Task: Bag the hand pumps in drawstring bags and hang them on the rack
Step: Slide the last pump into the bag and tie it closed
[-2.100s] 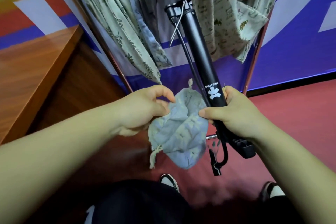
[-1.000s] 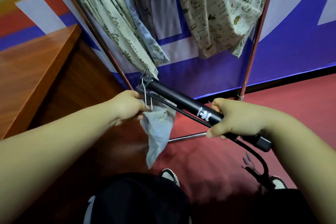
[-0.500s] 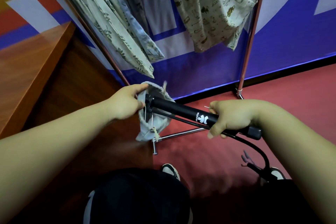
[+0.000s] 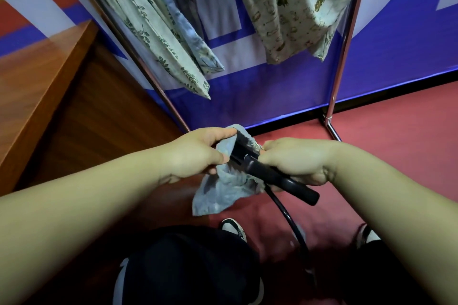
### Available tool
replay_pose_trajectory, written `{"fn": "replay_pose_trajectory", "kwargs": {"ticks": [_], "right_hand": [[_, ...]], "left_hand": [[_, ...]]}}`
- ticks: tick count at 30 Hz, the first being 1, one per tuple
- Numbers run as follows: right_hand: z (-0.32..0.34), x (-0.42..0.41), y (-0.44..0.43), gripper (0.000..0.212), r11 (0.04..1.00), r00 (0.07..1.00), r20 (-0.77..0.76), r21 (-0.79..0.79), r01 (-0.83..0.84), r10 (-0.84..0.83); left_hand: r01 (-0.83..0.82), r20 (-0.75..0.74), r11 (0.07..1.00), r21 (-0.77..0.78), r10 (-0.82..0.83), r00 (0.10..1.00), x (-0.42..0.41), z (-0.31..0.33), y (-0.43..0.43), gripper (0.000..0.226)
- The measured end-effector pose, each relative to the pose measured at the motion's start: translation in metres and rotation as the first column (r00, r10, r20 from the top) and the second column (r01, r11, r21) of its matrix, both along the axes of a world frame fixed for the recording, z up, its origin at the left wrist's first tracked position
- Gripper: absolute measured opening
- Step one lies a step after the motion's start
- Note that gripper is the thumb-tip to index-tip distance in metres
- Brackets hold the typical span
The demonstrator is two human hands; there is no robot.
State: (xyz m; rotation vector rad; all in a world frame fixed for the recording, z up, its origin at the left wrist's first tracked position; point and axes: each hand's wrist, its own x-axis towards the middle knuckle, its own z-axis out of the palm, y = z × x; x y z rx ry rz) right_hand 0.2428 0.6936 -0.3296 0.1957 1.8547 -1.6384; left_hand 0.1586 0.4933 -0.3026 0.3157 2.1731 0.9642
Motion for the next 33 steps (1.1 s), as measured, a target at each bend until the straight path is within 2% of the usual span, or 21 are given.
{"fn": "replay_pose_trajectory", "kwargs": {"ticks": [2, 4, 7, 9, 12, 14, 18, 29, 33], "right_hand": [[-0.001, -0.001, -0.003, 0.004, 0.99, 0.997, -0.077, 0.14, -0.015, 0.026], [0.001, -0.003, -0.004, 0.015, 0.95, 0.976, -0.178, 0.307, -0.063, 0.122], [0.002, -0.004, -0.002, 0.034, 0.826, 0.925, -0.235, 0.549, -0.127, 0.298], [0.001, -0.003, 0.0, 0.033, 0.774, 0.914, -0.256, 0.626, -0.091, 0.315], [-0.003, -0.002, 0.003, 0.033, 0.68, 0.847, -0.346, 0.733, -0.024, 0.403], [-0.002, -0.002, 0.004, 0.033, 0.661, 0.804, -0.424, 0.749, 0.053, 0.417], [-0.001, -0.006, 0.001, 0.027, 0.716, 0.777, -0.515, 0.688, 0.122, 0.363], [-0.008, -0.016, -0.008, 0.022, 0.705, 0.739, -0.561, 0.689, 0.167, 0.373], [-0.014, -0.018, -0.01, 0.015, 0.725, 0.73, -0.564, 0.675, 0.137, 0.387]], "left_hand": [[-0.02, 0.002, 1.0, 0.012, 0.02, 1.0, 0.001, -0.002, 0.001, 0.07], [-0.034, 0.011, 0.999, 0.025, 0.034, 0.999, 0.002, -0.001, 0.003, 0.071], [-0.063, 0.049, 0.997, 0.033, 0.061, 0.997, 0.002, 0.0, 0.003, 0.069], [-0.063, 0.056, 0.998, 0.013, 0.062, 0.996, 0.003, 0.0, 0.004, 0.067], [-0.066, 0.059, 0.998, 0.017, 0.064, 0.996, 0.007, 0.003, 0.007, 0.066], [-0.082, 0.061, 0.996, 0.036, 0.079, 0.995, 0.009, 0.004, 0.008, 0.066], [-0.048, 0.048, 0.998, 0.026, 0.047, 0.998, 0.015, 0.001, 0.009, 0.066], [-0.073, 0.038, 0.996, 0.047, 0.072, 0.997, 0.012, 0.002, 0.008, 0.068], [-0.098, 0.056, 0.994, 0.057, 0.095, 0.994, 0.014, 0.006, 0.01, 0.065]]}}
